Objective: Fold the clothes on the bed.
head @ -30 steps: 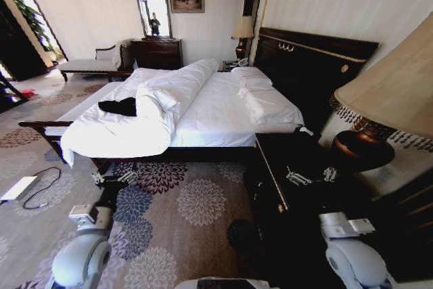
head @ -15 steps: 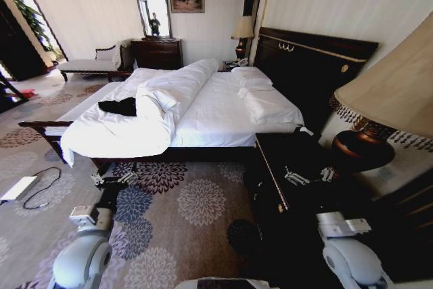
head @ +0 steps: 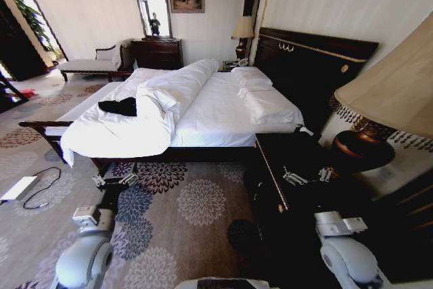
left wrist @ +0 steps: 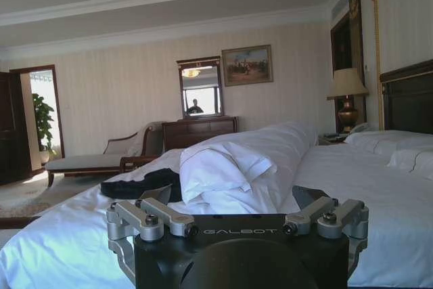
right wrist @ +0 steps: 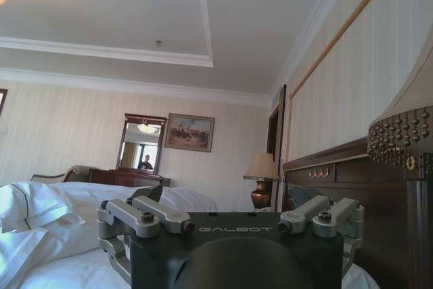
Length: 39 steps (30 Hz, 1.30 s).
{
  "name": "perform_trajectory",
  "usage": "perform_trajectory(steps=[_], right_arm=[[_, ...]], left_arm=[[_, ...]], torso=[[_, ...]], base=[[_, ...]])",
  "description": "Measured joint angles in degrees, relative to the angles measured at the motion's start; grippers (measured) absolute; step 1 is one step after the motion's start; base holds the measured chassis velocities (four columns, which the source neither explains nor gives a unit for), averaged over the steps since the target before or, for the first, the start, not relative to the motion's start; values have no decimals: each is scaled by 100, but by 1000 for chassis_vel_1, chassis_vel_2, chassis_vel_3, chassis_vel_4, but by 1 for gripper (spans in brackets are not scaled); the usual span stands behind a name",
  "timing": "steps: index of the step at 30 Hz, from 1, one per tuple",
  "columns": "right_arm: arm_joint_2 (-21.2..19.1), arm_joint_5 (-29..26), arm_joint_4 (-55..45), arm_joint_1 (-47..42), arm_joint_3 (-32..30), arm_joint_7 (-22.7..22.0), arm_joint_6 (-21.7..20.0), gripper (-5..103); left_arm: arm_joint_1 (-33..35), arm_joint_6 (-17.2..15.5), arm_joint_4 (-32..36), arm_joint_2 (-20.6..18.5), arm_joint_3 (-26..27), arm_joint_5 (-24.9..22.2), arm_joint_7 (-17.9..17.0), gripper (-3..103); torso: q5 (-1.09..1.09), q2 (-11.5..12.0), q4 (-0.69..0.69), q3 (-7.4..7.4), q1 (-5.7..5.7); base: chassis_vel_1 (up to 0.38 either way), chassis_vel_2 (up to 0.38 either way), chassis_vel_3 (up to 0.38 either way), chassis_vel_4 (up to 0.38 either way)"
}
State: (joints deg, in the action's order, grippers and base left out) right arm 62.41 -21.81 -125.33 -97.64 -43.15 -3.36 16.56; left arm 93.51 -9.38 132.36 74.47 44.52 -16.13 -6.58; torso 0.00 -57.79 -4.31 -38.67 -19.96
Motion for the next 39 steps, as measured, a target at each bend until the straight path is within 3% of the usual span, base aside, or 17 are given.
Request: perform_trajectory(steps=[39], right_arm=[[-35, -19, 376, 412, 330, -128, 14, 100]], left_arm=[[18, 28, -45, 77, 28, 52, 9, 100]], torso=[[0, -1, 0, 1, 3]], base=[[-123, 120, 122, -118]])
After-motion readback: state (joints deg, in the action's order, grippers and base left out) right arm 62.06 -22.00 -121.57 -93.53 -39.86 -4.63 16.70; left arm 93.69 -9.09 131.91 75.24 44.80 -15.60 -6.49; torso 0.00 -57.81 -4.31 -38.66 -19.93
